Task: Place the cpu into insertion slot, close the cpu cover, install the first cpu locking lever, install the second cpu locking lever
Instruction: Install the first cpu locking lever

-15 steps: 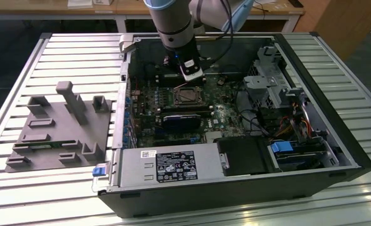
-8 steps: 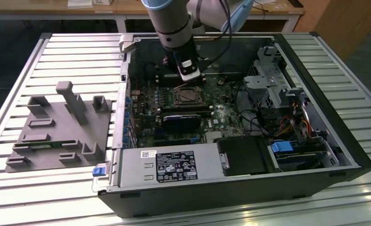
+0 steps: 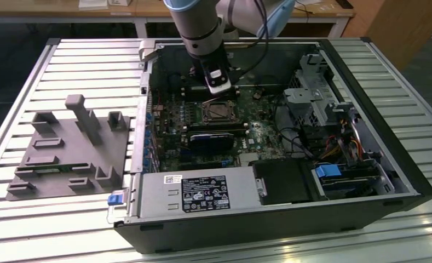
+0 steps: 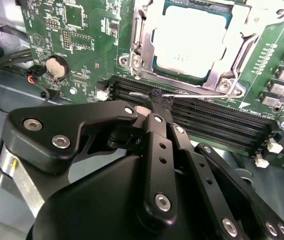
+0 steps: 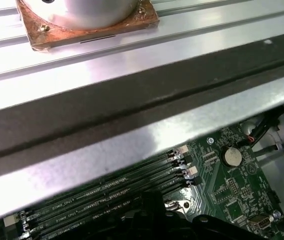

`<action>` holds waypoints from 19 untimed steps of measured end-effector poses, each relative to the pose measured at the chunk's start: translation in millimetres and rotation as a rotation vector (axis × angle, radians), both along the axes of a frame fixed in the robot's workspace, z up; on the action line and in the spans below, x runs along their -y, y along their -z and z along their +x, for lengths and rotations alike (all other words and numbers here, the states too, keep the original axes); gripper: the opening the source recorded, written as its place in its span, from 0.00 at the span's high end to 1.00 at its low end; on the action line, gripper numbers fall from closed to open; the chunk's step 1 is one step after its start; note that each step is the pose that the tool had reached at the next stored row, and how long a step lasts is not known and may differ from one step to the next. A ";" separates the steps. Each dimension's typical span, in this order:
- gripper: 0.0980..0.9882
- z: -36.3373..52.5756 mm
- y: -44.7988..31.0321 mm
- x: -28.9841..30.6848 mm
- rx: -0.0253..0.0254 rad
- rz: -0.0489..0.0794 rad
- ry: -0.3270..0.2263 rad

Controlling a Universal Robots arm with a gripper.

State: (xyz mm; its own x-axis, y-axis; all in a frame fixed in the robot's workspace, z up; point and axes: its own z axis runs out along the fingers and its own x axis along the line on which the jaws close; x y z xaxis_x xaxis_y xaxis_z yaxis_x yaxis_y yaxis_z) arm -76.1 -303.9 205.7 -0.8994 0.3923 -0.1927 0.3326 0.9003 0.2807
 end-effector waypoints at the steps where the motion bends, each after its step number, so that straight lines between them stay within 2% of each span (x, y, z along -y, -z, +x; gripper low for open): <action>1: 1.00 -0.1 0.3 -0.6 0.0001 -0.001 0.001; 3: 1.00 -0.2 1.1 -1.3 0.0007 -0.005 0.004; 9: 1.00 -0.2 4.2 -2.4 0.0037 -0.029 0.014; 19: 1.00 -0.2 9.7 -5.5 0.0038 -0.048 0.023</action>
